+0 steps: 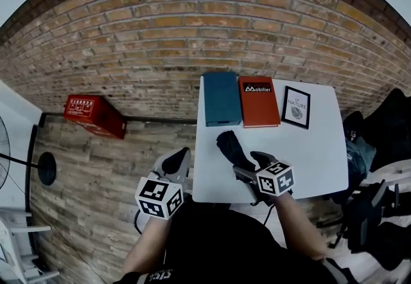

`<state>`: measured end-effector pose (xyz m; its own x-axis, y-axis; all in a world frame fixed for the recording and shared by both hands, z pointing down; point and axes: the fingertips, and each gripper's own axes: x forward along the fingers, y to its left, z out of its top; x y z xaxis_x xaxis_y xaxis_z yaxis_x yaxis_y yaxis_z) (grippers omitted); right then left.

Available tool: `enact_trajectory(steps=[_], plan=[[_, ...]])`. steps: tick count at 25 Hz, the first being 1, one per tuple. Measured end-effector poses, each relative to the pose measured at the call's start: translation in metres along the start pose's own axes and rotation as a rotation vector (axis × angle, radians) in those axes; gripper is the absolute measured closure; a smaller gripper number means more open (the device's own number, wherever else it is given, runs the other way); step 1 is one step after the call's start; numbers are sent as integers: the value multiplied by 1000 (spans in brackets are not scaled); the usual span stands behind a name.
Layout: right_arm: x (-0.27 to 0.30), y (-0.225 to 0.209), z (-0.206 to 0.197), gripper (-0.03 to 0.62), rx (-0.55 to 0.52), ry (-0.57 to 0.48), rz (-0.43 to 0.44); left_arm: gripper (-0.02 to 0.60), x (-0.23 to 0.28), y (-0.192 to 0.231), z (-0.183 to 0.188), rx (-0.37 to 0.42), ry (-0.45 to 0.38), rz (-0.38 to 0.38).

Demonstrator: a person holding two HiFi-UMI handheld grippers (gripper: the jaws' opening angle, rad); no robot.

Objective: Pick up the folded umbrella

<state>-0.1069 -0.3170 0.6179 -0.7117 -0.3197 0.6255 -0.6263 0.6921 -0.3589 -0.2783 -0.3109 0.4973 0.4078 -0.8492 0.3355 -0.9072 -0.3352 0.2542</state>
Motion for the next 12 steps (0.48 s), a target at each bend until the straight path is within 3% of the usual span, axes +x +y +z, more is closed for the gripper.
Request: enact_trajectory(steps=[12], plan=[[42, -44, -49, 227, 50, 191, -59, 575, 33, -10, -23, -2, 70, -66]])
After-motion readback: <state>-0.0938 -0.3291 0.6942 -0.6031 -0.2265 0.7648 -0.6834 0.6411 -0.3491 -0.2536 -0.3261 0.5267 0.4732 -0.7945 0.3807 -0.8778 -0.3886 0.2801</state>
